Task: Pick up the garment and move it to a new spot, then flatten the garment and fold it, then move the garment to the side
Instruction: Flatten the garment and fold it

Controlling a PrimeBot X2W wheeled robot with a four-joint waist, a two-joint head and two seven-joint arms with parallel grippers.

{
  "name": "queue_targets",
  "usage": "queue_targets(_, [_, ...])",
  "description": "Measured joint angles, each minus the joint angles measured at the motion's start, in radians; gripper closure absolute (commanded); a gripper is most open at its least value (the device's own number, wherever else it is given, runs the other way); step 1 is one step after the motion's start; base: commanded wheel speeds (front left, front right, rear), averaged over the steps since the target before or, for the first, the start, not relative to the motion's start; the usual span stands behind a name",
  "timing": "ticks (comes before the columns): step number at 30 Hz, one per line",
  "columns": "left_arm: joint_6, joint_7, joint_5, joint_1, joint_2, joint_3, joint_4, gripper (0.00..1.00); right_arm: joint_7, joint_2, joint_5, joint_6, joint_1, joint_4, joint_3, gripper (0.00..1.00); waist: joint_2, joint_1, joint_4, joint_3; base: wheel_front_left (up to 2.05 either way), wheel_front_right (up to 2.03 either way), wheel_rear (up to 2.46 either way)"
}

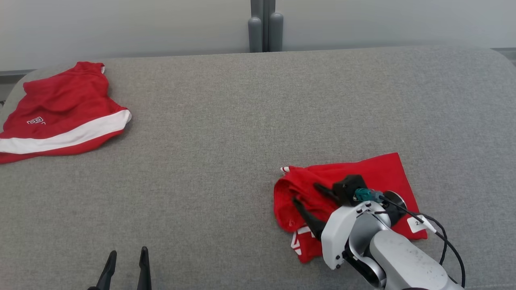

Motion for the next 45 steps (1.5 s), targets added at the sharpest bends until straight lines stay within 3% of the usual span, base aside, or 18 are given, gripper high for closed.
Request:
queue_targets(6, [0.0, 0.0, -0.006, -0.001, -0.003, 0.012, -0.003, 0.0, 0.018, -0.042, 0.012, 0.0, 0.024, -0.135, -0.034, 0.0, 0.0, 0.0, -0.008, 0.012, 0.0, 0.0, 0.0])
queue_targets(9, [0.0, 0.0, -0.006, -0.001, -0.004, 0.025, -0.01, 0.0, -0.005, -0.06, 0.018, 0.001, 0.079, -0.255, -0.129, 0.0, 0.0, 0.0, -0.017, 0.021, 0.0, 0.0, 0.0])
queue_targets(12, [0.0, 0.0, -0.006, -0.001, -0.004, 0.027, -0.017, 0.0, -0.101, -0.07, -0.043, 0.001, 0.127, -0.341, -0.27, 0.0, 0.0, 0.0, -0.029, 0.032, 0.0, 0.0, 0.0])
queue_targets(13, [0.0, 0.0, -0.006, -0.002, -0.005, 0.024, -0.02, 0.0, -0.15, -0.065, -0.082, 0.0, 0.143, -0.348, -0.317, 0.36, 0.0, 0.0, -0.032, 0.037, 0.0, 0.0, 0.0])
queue_targets(14, [0.0, 0.0, -0.005, -0.005, -0.005, 0.019, -0.022, 0.0, -0.2, -0.067, -0.143, 0.0, 0.16, -0.343, -0.355, 1.0, 0.0, 0.0, -0.034, 0.043, 0.0, 0.0, 0.0])
queue_targets(18, [0.0, 0.0, -0.001, -0.033, -0.004, -0.004, -0.022, 0.0, -0.293, 0.01, -0.29, 0.0, 0.239, -0.273, -0.477, 1.0, 0.0, 0.0, -0.037, 0.067, 0.0, 0.0, 0.0])
queue_targets(20, [0.0, 0.0, 0.002, -0.041, 0.0, -0.015, -0.019, 0.0, -0.294, 0.071, -0.345, 0.0, 0.266, -0.308, -0.525, 1.0, 0.0, 0.0, -0.034, 0.077, 0.0, 0.0, 0.0])
queue_targets(23, [0.0, 0.0, 0.002, -0.043, 0.007, -0.024, -0.016, 0.0, -0.297, 0.111, -0.406, 0.0, 0.293, -0.344, -0.548, 1.0, 0.0, 0.0, -0.03, 0.091, 0.0, 0.0, 0.0])
queue_targets(33, [0.0, 0.0, 0.002, -0.076, 0.019, -0.039, -0.016, 0.0, -0.297, 0.135, -0.453, 0.0, 0.287, -0.288, -0.587, 1.0, 0.0, 0.0001, -0.008, 0.137, 0.0, 0.0, 0.0])
queue_targets(39, [0.0, 0.0, 0.003, -0.103, 0.017, -0.053, -0.016, 0.0, -0.297, 0.135, -0.48, 0.0, 0.251, -0.204, -0.57, 1.0, 0.0, 0.0001, 0.024, 0.184, 0.0, 0.0, 0.0])
queue_targets(45, [0.0, 0.0, 0.007, -0.114, 0.016, -0.053, -0.016, 0.0, -0.297, 0.136, -0.493, 0.0, 0.234, -0.222, -0.517, 1.0, 0.0, 0.0001, 0.039, 0.203, 0.0, 0.0, 0.0])
